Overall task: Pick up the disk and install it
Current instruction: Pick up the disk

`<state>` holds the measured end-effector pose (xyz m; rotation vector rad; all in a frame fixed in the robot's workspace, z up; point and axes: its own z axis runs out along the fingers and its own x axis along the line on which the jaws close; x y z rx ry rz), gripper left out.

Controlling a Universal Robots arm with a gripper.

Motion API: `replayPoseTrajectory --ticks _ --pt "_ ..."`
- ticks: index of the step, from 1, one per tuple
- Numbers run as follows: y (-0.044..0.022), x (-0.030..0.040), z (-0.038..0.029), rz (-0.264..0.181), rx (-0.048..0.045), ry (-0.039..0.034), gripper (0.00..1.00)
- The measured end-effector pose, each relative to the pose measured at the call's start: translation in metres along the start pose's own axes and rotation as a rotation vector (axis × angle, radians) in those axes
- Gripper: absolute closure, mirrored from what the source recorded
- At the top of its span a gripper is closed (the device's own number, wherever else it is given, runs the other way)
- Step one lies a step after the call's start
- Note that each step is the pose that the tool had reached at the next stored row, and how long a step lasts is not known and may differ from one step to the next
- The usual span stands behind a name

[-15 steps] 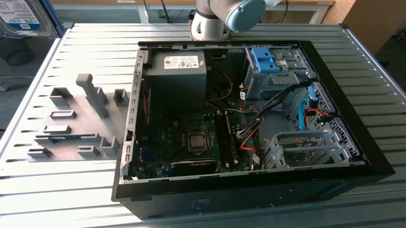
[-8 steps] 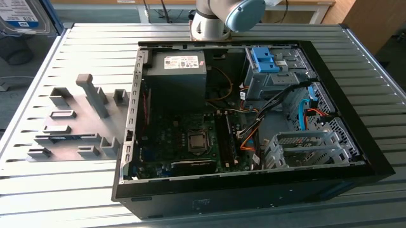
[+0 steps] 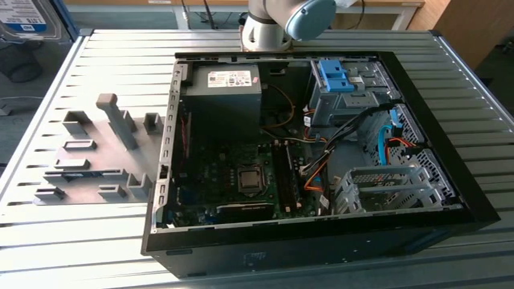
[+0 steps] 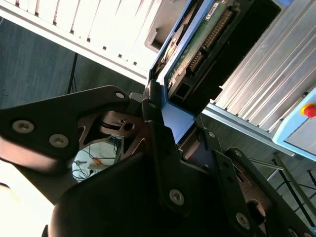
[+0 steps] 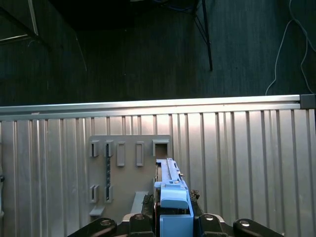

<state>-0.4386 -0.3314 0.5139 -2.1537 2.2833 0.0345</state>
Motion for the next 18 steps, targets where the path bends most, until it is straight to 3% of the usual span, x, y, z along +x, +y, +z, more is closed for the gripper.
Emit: replayPoseTrajectory --ticks 18 --pt "0.0002 -0.0002 -0.0138 0.000 0.0000 0.0000 0.64"
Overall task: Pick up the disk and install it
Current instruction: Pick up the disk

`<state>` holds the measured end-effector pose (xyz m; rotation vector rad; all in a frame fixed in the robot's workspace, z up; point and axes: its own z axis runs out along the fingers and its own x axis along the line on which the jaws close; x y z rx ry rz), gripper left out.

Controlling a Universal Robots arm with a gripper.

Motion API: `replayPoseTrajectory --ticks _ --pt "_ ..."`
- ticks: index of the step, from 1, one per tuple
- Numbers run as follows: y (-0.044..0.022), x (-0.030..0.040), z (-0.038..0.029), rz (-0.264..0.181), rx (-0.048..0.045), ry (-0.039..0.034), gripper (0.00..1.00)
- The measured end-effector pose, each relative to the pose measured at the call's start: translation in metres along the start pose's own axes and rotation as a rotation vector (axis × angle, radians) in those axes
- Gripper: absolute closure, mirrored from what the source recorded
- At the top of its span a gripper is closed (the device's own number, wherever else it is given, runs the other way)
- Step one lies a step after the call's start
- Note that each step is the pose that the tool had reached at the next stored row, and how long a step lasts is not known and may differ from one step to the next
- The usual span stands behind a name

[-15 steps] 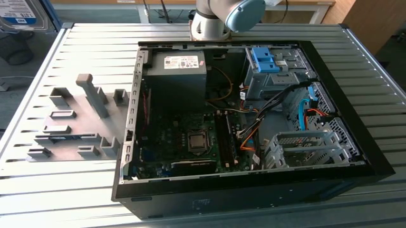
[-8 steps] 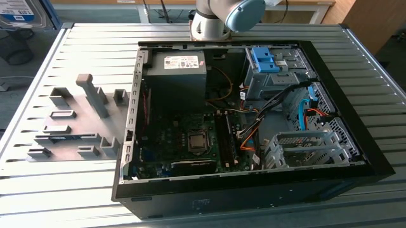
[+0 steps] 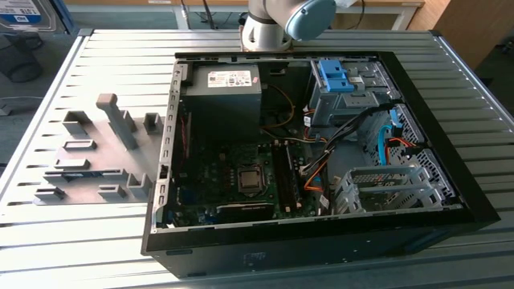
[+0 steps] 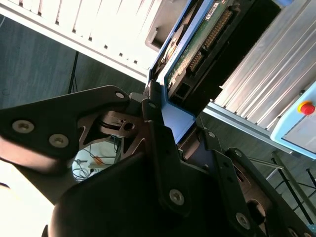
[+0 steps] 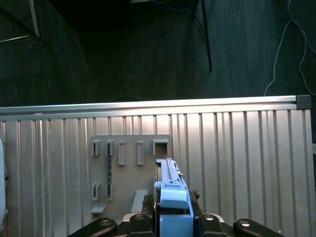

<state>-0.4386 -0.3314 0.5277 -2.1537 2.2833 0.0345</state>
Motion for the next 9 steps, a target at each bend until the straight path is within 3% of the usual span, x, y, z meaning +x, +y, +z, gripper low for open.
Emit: replayPoseTrajectory --ticks 9 --pt "0.0001 -0.0001 -0.0073 0.000 -0.0001 0.0000 0.64"
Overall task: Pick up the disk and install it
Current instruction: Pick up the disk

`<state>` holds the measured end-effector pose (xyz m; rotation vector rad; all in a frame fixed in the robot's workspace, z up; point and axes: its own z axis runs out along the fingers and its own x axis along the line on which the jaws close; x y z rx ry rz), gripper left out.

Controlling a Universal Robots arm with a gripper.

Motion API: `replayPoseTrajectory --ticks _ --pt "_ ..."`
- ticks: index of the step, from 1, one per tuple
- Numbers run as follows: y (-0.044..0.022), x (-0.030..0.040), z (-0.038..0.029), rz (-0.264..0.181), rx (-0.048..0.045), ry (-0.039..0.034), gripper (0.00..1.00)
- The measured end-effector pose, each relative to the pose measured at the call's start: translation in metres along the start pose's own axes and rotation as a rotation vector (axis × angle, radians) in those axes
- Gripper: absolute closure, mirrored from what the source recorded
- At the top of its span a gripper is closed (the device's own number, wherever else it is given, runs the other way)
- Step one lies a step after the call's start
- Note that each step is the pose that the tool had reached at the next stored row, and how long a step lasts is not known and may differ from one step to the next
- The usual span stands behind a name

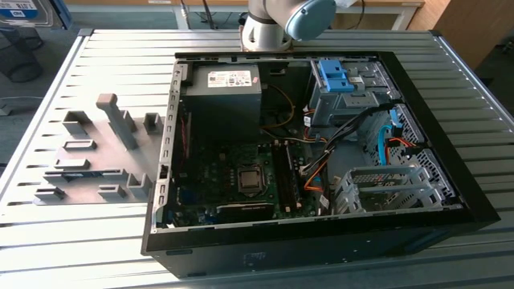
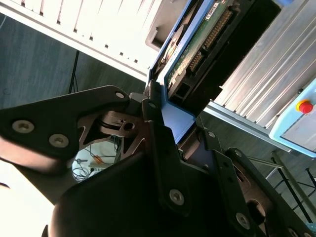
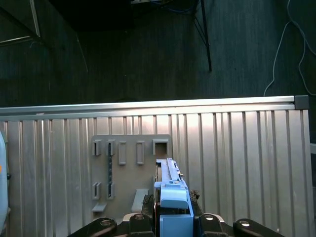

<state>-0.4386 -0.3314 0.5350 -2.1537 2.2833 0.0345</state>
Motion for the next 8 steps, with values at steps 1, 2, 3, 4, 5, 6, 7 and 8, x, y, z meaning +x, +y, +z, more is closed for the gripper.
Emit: replayPoseTrajectory --ticks 1,2,3,4,5,6,7,8 --pt "0.0000 0.0000 -0.0008 0.000 0.0000 0.0000 0.64" --pt "0.0000 0.0000 -0.0018 0.000 0.0001 0.0000 0.64" --pt "0.0000 0.0000 -0.0028 0.000 0.0000 0.0000 0.64" --pt "0.0001 -0.0001 -0.0038 0.000 0.0000 0.0000 0.64" --pt "0.0001 -0.0001 -0.0050 0.000 0.0001 0.0000 0.64" --pt "0.0001 -0.0001 -0.0061 0.000 0.0001 0.0000 0.64" --pt "0.0001 -0.0001 -0.0073 0.000 0.0001 0.0000 0.64" --pt "0.0001 -0.0001 -0.0085 0.000 0.0000 0.0000 0.64"
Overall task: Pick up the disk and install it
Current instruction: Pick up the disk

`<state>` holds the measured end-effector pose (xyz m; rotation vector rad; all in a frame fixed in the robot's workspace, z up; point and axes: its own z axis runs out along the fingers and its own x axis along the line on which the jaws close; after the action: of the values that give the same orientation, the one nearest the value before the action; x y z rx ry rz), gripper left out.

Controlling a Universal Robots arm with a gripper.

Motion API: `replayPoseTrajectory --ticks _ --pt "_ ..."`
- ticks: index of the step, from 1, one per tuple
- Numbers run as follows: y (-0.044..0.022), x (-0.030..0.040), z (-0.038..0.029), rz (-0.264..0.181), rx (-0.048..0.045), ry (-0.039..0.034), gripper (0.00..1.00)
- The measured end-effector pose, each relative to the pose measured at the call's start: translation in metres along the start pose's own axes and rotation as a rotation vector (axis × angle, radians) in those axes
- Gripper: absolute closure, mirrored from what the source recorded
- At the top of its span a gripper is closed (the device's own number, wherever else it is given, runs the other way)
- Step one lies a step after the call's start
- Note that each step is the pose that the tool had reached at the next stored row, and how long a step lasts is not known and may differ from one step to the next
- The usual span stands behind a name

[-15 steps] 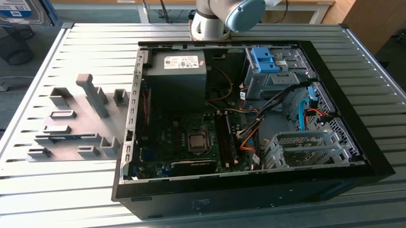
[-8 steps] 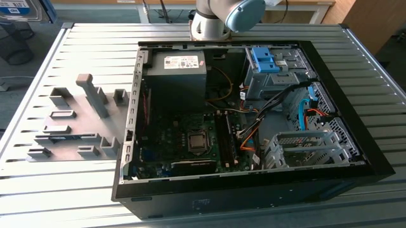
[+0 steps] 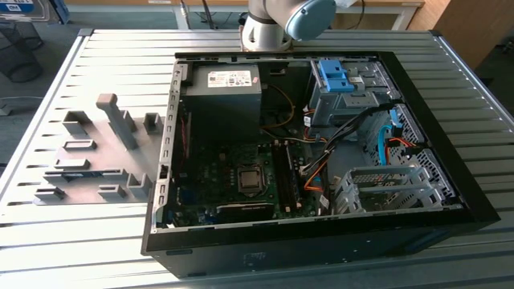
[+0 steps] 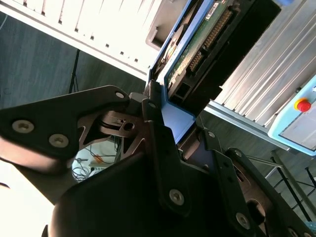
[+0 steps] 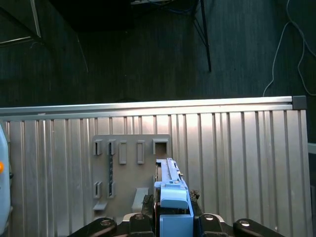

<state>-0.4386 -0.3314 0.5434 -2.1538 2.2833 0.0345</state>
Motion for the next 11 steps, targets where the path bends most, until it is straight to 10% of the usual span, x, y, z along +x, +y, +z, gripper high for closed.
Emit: replayPoseTrajectory --ticks 11 --pt "0.0002 -0.0003 -0.0149 0.000 0.0000 0.0000 0.64"
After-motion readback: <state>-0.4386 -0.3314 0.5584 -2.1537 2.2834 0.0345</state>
